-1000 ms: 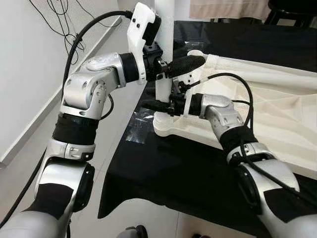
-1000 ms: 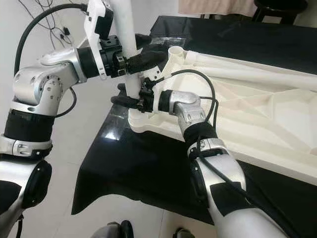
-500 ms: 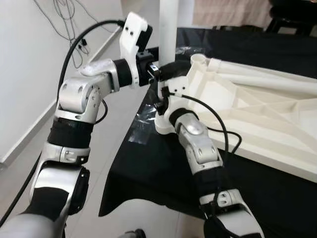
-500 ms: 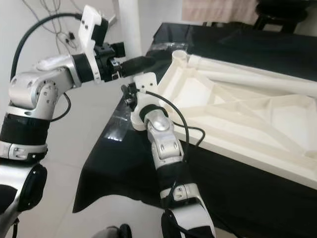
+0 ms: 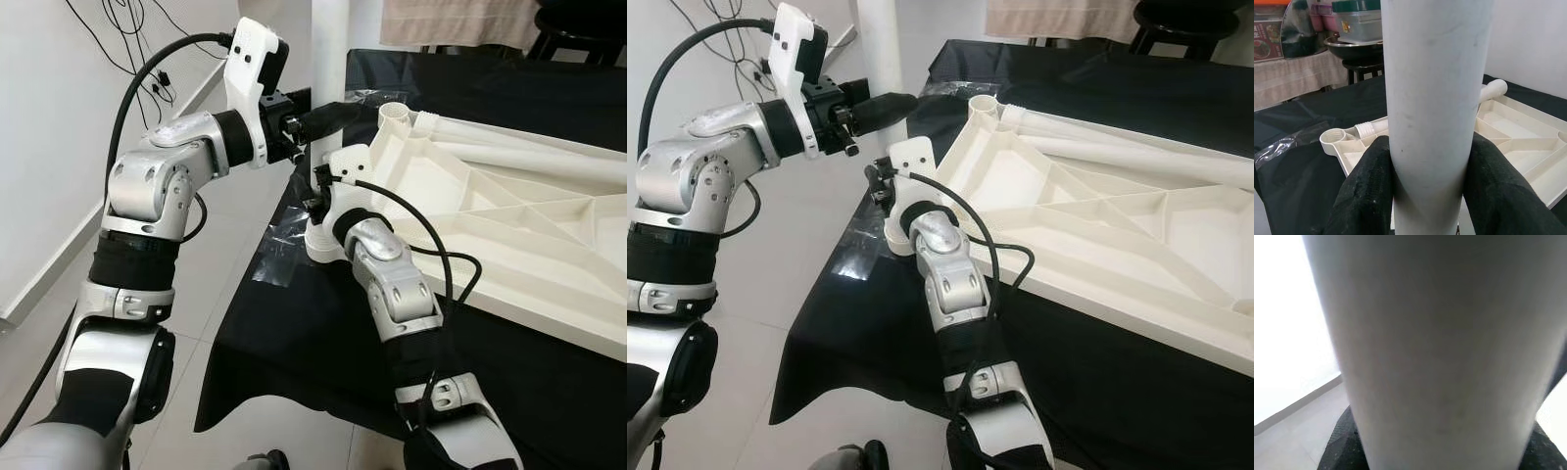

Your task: Building children table

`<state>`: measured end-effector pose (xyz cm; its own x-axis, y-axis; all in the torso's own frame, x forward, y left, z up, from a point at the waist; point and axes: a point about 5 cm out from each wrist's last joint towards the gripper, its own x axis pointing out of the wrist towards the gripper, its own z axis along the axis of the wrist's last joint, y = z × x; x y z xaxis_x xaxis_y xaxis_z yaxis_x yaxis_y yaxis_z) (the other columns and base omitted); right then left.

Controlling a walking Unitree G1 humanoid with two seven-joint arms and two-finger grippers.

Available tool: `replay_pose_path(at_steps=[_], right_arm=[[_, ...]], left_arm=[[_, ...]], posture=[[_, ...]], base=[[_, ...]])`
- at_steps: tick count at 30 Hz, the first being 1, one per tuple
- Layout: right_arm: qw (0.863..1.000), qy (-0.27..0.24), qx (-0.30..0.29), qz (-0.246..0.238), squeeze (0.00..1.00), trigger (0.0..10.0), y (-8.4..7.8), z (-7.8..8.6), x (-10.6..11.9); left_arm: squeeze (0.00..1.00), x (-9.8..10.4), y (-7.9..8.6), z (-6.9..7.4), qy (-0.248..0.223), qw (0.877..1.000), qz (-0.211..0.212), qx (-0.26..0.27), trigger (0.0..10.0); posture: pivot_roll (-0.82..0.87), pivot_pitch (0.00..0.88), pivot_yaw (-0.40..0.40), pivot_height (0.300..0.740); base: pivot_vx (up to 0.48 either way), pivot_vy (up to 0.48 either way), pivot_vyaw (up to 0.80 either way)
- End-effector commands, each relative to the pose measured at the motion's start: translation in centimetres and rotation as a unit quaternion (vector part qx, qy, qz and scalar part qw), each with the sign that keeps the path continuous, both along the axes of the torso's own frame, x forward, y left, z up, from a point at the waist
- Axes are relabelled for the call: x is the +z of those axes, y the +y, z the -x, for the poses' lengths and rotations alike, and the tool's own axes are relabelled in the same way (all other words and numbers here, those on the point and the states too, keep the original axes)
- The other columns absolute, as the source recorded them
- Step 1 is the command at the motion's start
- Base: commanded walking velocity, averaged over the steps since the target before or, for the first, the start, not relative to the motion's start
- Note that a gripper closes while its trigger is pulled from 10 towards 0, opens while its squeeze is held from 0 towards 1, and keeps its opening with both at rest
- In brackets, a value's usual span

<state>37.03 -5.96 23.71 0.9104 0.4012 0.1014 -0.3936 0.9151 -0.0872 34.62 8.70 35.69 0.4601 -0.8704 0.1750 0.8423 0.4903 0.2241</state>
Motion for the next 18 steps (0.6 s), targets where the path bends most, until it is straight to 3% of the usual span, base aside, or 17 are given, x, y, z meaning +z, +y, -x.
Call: replay_pose_path(at_steps=[1,2,3,4,5,7,8,9,10,13,18], right_arm=[[1.0,0.016,0.004,-0.003,1.0,10.0,-1.8,-1.1,0.3],[0.998,-0.001,0.058,-0.001,1.0,10.0,-2.3,-1.5,1.4],[0.998,-0.001,0.058,-0.001,1.0,10.0,-2.3,-1.5,1.4],[0.993,-0.01,0.115,0.002,1.0,10.0,-2.5,-1.6,2.2],[0.993,-0.01,0.115,0.002,1.0,10.0,-2.5,-1.6,2.2],[0.976,-0.02,0.216,0.021,1.0,10.0,-3.0,-1.4,3.2],[0.976,-0.02,0.216,0.021,1.0,10.0,-3.0,-1.4,3.2],[0.965,-0.023,0.259,0.045,0.86,10.0,-3.3,-1.2,3.4],[0.953,-0.019,0.294,0.064,0.0,10.0,-3.4,-1.2,3.4],[0.945,-0.014,0.319,0.077,0.0,10.0,-3.4,-1.2,3.4],[0.921,0.015,0.385,0.064,0.0,10.0,-2.1,-1.4,2.7]], left_arm=[[0.0,0.2,-3.0,1.9,-0.016,0.993,-0.024,-0.111,0.0],[0.0,0.2,-3.1,1.9,-0.016,0.993,-0.025,-0.113,0.0],[0.0,0.2,-3.1,1.9,-0.016,0.993,-0.025,-0.113,0.0],[0.0,0.2,-3.2,2.0,-0.015,0.993,-0.026,-0.114,0.0],[0.0,0.2,-3.2,2.0,-0.015,0.993,-0.026,-0.114,0.0],[0.0,0.1,-3.3,2.0,-0.015,0.993,-0.027,-0.116,0.0],[0.0,0.1,-3.3,2.0,-0.015,0.993,-0.027,-0.116,0.0],[0.0,0.2,-3.3,2.1,-0.015,0.993,-0.027,-0.117,0.0],[0.0,0.2,-3.4,2.1,-0.015,0.992,-0.027,-0.119,0.0],[0.0,0.2,-3.4,2.2,-0.015,0.992,-0.027,-0.119,0.0],[0.0,0.4,-3.4,2.5,-0.016,0.992,-0.028,-0.123,0.0]], posture=[[0.02,0.153,0.054,0.74],[0.02,0.152,0.055,0.74],[0.02,0.152,0.055,0.74],[0.02,0.155,0.056,0.74],[0.02,0.155,0.056,0.74],[0.02,0.159,0.058,0.74],[0.02,0.159,0.058,0.74],[0.03,0.161,0.057,0.74],[0.03,0.163,0.056,0.74],[0.03,0.163,0.056,0.74],[0.06,0.177,0.06,0.74]], base=[[0.0,0.0,0.0],[0.0,0.0,0.0],[0.0,0.0,0.0],[0.0,0.0,0.0],[0.0,0.0,0.0],[0.0,0.0,0.0],[0.0,0.0,0.0],[0.0,0.0,0.0],[0.0,0.0,0.0],[0.0,0.0,0.0],[0.0,0.0,0.0]])
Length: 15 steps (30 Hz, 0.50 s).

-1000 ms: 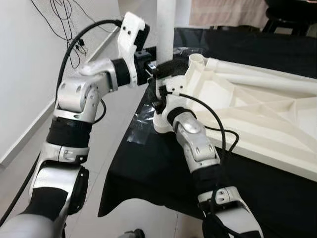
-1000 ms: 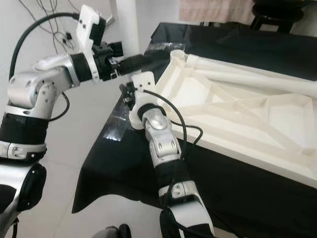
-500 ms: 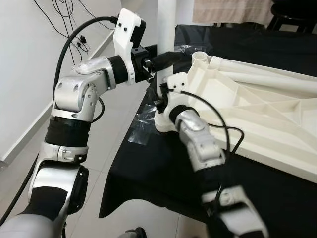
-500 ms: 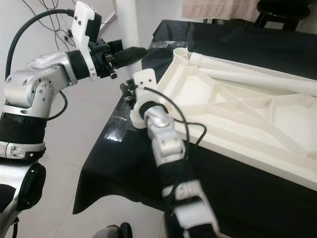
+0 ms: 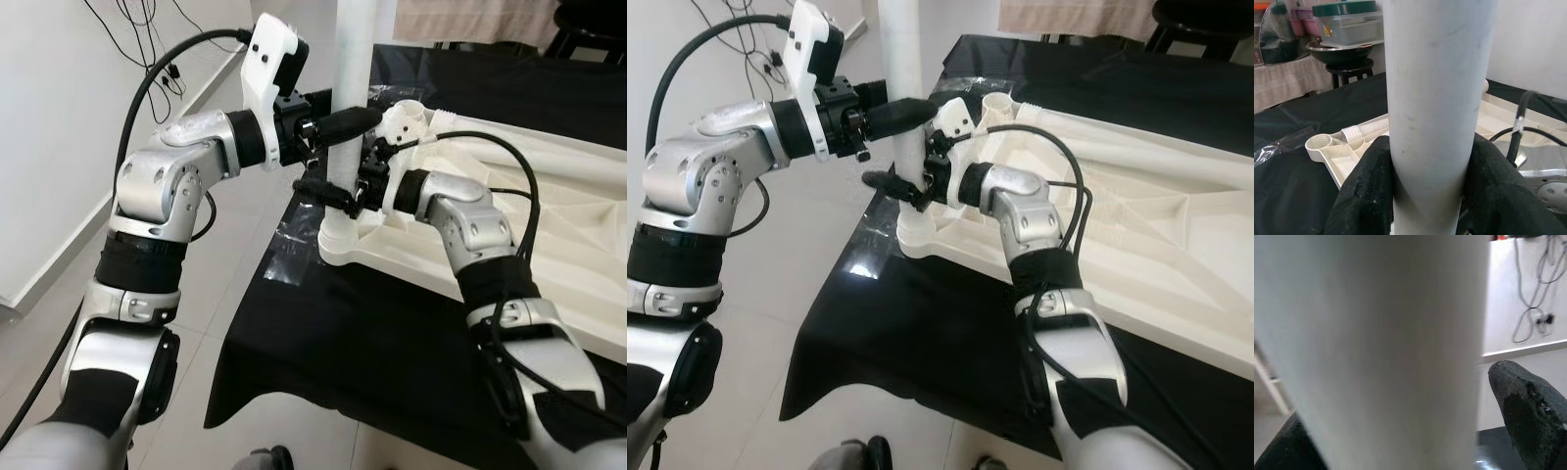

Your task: Building children table

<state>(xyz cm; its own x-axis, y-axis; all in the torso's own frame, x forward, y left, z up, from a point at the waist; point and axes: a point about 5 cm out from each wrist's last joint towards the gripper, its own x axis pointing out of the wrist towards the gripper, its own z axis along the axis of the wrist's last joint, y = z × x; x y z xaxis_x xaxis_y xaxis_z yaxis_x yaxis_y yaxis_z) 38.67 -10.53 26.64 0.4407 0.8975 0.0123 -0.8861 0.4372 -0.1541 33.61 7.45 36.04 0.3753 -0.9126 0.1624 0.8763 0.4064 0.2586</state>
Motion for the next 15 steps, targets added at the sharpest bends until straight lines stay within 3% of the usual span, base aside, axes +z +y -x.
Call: replay_pose_path(at_steps=[1,2,10,15], right_arm=[[0.998,0.015,0.063,0.01,0.0,2.9,2.7,0.3,-0.6],[0.996,0.022,0.081,0.008,0.0,0.0,2.9,0.4,-0.8],[0.993,0.039,0.109,0.012,0.0,0.0,3.4,0.5,-1.9],[0.997,0.031,0.07,0.013,0.0,0.0,3.4,0.1,-2.4]], left_arm=[[0.0,0.0,-2.2,1.5,-0.003,0.997,-0.017,-0.078,0.0],[0.0,0.0,-2.2,1.6,-0.004,0.997,-0.019,-0.079,0.0],[0.0,0.1,-2.1,1.7,-0.007,0.996,-0.024,-0.08,0.0],[0.0,0.2,-2.2,1.7,-0.01,0.996,-0.023,-0.081,0.0]], posture=[[0.06,0.18,0.061,0.74],[0.07,0.181,0.06,0.74],[0.07,0.187,0.059,0.74],[0.07,0.188,0.062,0.74]], base=[[0.0,0.0,0.0],[0.0,0.0,0.0],[0.0,0.0,0.0],[0.0,0.0,0.0]])
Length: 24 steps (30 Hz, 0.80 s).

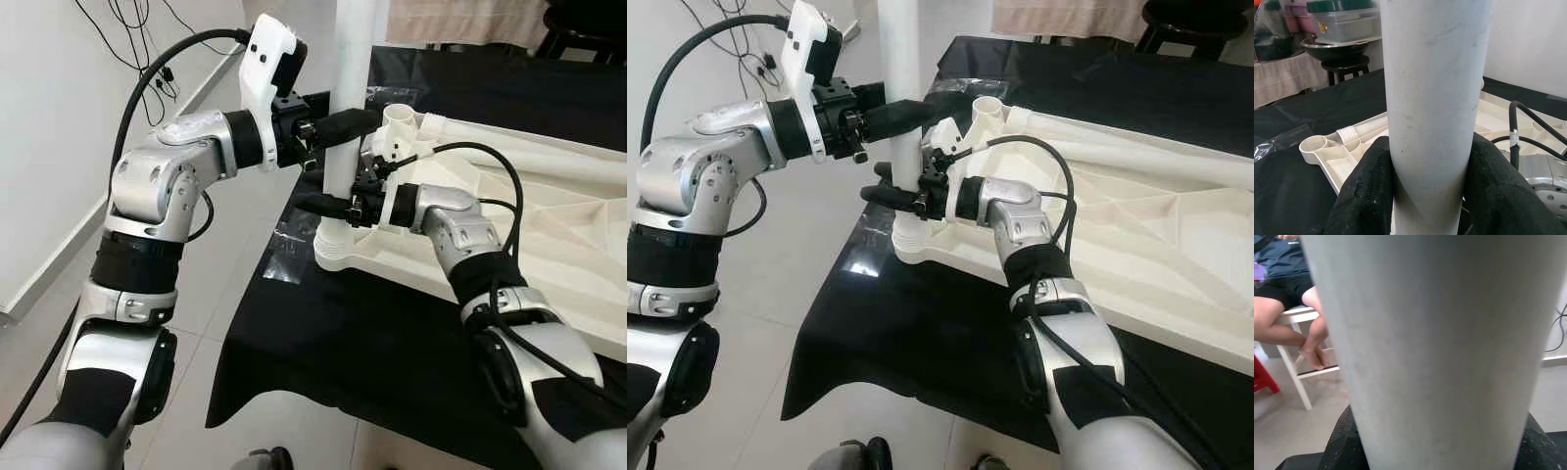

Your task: Building children table

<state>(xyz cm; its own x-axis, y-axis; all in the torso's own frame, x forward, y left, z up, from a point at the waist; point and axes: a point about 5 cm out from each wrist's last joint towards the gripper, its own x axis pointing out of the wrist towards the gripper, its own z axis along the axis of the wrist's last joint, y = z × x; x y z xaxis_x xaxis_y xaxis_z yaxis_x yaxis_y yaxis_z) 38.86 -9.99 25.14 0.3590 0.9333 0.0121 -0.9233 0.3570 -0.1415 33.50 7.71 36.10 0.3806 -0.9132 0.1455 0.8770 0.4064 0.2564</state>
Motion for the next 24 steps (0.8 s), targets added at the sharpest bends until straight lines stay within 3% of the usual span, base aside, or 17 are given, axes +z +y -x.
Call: replay_pose_path(at_steps=[1,3,4,5,6,7,8,9,11,12,13,15,16,17,24], right_arm=[[0.999,0.021,-0.009,0.026,0.0,0.0,2.8,-0.1,-1.1],[0.999,0.021,-0.009,0.026,0.0,0.0,2.8,-0.1,-1.1],[0.997,0.02,-0.058,0.039,0.0,0.0,2.7,-0.5,-1.4],[0.997,0.02,-0.058,0.039,0.0,0.0,2.7,-0.5,-1.4],[0.992,0.021,-0.119,0.038,0.0,0.0,2.9,-0.9,-2.0],[0.981,0.036,-0.191,0.022,0.0,0.0,3.2,-1.0,-3.0],[0.981,0.036,-0.191,0.022,0.0,0.0,3.2,-1.0,-3.0],[0.967,0.066,-0.247,0.001,0.0,0.0,3.7,-0.3,-4.7],[0.938,0.104,-0.331,-0.015,0.0,0.0,4.2,1.6,-7.4],[0.938,0.104,-0.331,-0.015,0.0,0.0,4.2,1.6,-7.4],[0.923,0.096,-0.372,-0.016,0.0,0.0,4.1,2.3,-7.8],[0.923,0.096,-0.372,-0.016,0.0,0.0,4.1,2.3,-7.8],[0.907,0.085,-0.412,-0.022,0.0,0.0,3.9,2.5,-7.7],[0.898,0.078,-0.432,-0.034,0.0,0.0,4.4,2.5,-7.4],[0.891,0.063,-0.445,-0.057,0.0,0.0,5.2,1.0,-5.6]], left_arm=[[0.0,0.2,-2.5,1.6,-0.015,0.996,-0.015,-0.084,0.0],[0.0,0.2,-2.5,1.6,-0.015,0.996,-0.015,-0.084,0.0],[0.0,0.3,-2.6,1.5,-0.018,0.997,-0.015,-0.079,0.0],[0.0,0.3,-2.6,1.5,-0.018,0.997,-0.015,-0.079,0.0],[0.0,0.3,-2.6,1.4,-0.023,0.997,-0.015,-0.07,10.0],[0.0,0.3,-2.6,1.3,-0.025,0.998,-0.013,-0.063,10.0],[0.0,0.3,-2.6,1.3,-0.025,0.998,-0.013,-0.063,10.0],[1.0,0.4,-2.5,1.1,-0.018,0.998,0.002,-0.057,10.0],[1.0,0.2,-2.5,1.3,-0.018,0.998,-0.002,-0.061,10.0],[1.0,0.2,-2.5,1.3,-0.018,0.998,-0.002,-0.061,10.0],[1.0,0.3,-2.5,1.1,-0.016,0.998,0.003,-0.056,10.0],[1.0,0.3,-2.5,1.1,-0.016,0.998,0.003,-0.056,10.0],[1.0,0.3,-2.5,0.9,-0.017,0.999,0.004,-0.05,10.0],[0.0,0.6,-2.5,0.8,-0.017,0.999,0.01,-0.048,10.0],[0.0,0.9,-2.5,0.8,-0.021,0.998,0.016,-0.049,10.0]], posture=[[0.06,0.186,0.059,0.74],[0.06,0.186,0.059,0.74],[0.06,0.187,0.053,0.74],[0.06,0.187,0.053,0.74],[0.05,0.189,0.046,0.74],[0.05,0.189,0.046,0.74],[0.05,0.189,0.046,0.74],[0.05,0.195,0.05,0.74],[0.04,0.195,0.057,0.74],[0.04,0.195,0.057,0.74],[0.03,0.192,0.061,0.74],[0.03,0.192,0.061,0.74],[0.03,0.19,0.062,0.74],[0.02,0.184,0.064,0.74],[0.03,0.171,0.053,0.74]], base=[[0.0,0.0,0.0],[0.0,0.0,0.0],[0.0,0.0,0.0],[0.0,0.0,0.0],[0.0,0.0,0.0],[0.0,0.0,0.0],[0.0,0.0,0.0],[0.0,0.0,0.0],[0.0,0.0,0.0],[0.0,0.0,0.0],[0.0,0.0,0.0],[0.0,0.0,0.0],[0.0,0.0,0.0],[0.0,0.0,0.0],[0.0,0.0,0.0]])
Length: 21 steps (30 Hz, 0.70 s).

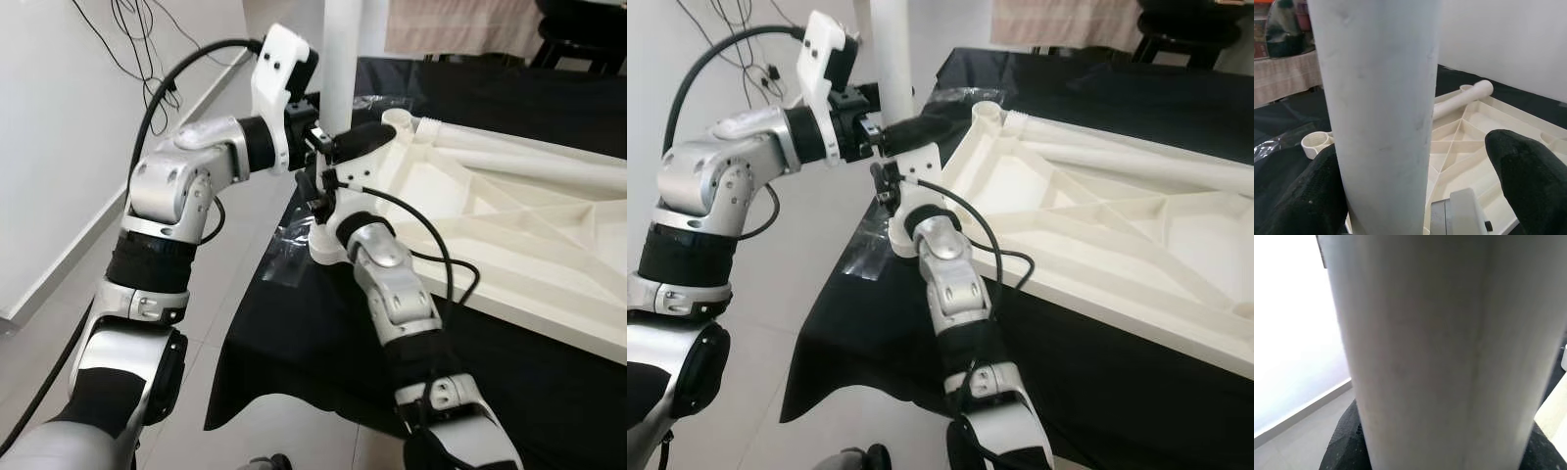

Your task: Building children table

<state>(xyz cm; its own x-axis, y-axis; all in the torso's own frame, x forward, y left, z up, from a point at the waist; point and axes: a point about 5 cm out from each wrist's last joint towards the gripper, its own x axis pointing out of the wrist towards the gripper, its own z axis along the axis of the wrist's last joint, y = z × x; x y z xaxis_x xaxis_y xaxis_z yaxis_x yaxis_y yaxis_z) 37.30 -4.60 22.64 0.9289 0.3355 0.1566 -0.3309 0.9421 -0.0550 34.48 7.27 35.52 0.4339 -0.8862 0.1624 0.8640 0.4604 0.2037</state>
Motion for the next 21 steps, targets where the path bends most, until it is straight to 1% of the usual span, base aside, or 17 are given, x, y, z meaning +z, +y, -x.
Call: replay_pose_path(at_steps=[1,3,4,6,7,8,9,11,12,13,15,16,17,18,19,20,21], right_arm=[[0.995,0.086,-0.038,-0.013,0.0,0.0,-0.6,-1.0,-2.8],[0.995,0.087,-0.056,-0.011,0.0,0.0,-1.3,-1.0,-2.5],[0.995,0.087,-0.056,-0.011,0.0,0.0,-1.3,-1.0,-2.5],[0.993,0.091,-0.069,-0.012,0.0,0.0,-1.9,-0.9,-2.4],[0.993,0.091,-0.069,-0.012,0.0,0.0,-1.9,-0.9,-2.4],[0.993,0.093,-0.075,-0.014,0.0,0.0,-2.2,-0.9,-2.4],[0.993,0.093,-0.075,-0.014,0.0,0.0,-2.2,-0.9,-2.4],[0.992,0.094,-0.081,-0.015,0.0,0.0,-2.4,-0.8,-2.5],[0.991,0.094,-0.088,-0.019,0.0,0.0,-2.8,-0.8,-2.5],[0.991,0.094,-0.088,-0.019,0.0,0.0,-2.8,-0.8,-2.5],[0.991,0.092,-0.096,-0.023,0.0,0.0,-3.3,-1.1,-2.4],[0.991,0.092,-0.096,-0.023,0.0,0.0,-3.3,-1.1,-2.4],[0.991,0.088,-0.096,-0.033,0.0,0.0,-3.7,-1.3,-2.1],[0.991,0.088,-0.096,-0.033,0.0,0.0,-3.7,-1.3,-2.1],[0.992,0.078,-0.083,-0.048,0.0,0.0,-3.8,-1.5,-1.4],[0.992,0.078,-0.083,-0.048,0.0,0.0,-3.8,-1.5,-1.4],[0.993,0.07,-0.073,-0.059,0.0,0.0,-3.9,-1.6,-0.8]], left_arm=[[0.0,1.3,-1.8,1.9,-0.047,0.996,-0.006,-0.069,10.0],[0.0,1.1,-1.3,2.3,-0.051,0.997,-0.01,-0.065,10.0],[0.0,1.1,-1.3,2.3,-0.051,0.997,-0.01,-0.065,10.0],[0.0,1.0,-0.7,2.9,-0.057,0.996,-0.013,-0.065,10.0],[0.0,1.0,-0.7,2.9,-0.057,0.996,-0.013,-0.065,10.0],[0.0,1.3,-0.1,3.6,-0.075,0.995,-0.009,-0.064,10.0],[0.0,1.3,-0.1,3.6,-0.075,0.995,-0.009,-0.064,10.0],[0.0,1.5,0.3,4.0,-0.088,0.994,-0.006,-0.063,10.0],[0.0,2.0,1.1,4.7,-0.108,0.993,0.004,-0.054,10.0],[0.0,2.0,1.1,4.7,-0.108,0.993,0.004,-0.054,10.0],[0.0,2.8,2.4,5.3,-0.127,0.991,0.024,-0.033,10.0],[0.0,2.8,2.4,5.3,-0.127,0.991,0.024,-0.033,10.0],[0.0,2.9,3.3,6.0,-0.13,0.991,0.025,-0.026,10.0],[0.0,2.9,3.3,6.0,-0.13,0.991,0.025,-0.026,10.0],[0.0,2.4,3.9,6.7,-0.122,0.992,0.02,-0.029,10.0],[0.0,2.4,3.9,6.7,-0.122,0.992,0.02,-0.029,10.0],[0.0,2.0,4.2,7.3,-0.116,0.993,0.014,-0.033,10.0]], posture=[[0.03,0.17,0.049,0.74],[0.04,0.168,0.047,0.74],[0.04,0.168,0.047,0.74],[0.04,0.168,0.046,0.74],[0.04,0.168,0.046,0.74],[0.04,0.168,0.045,0.74],[0.04,0.168,0.045,0.74],[0.04,0.168,0.045,0.74],[0.04,0.168,0.047,0.74],[0.04,0.168,0.047,0.74],[0.05,0.166,0.045,0.74],[0.05,0.166,0.045,0.74],[0.05,0.165,0.04,0.74],[0.05,0.165,0.04,0.74],[0.06,0.164,0.04,0.74],[0.06,0.164,0.04,0.74],[0.06,0.164,0.04,0.74]], base=[[0.0,0.0,0.0],[0.0,0.0,0.0],[0.0,0.0,0.0],[0.0,0.0,0.0],[0.0,0.0,0.0],[0.0,0.0,0.0],[0.0,0.0,0.0],[0.0,0.0,0.0],[0.0,0.0,0.0],[0.0,0.0,0.0],[0.0,0.0,0.0],[0.0,0.0,0.0],[0.0,0.0,0.0],[0.0,0.0,0.0],[0.0,0.0,0.0],[0.0,0.0,0.0],[0.0,0.0,0.0]])
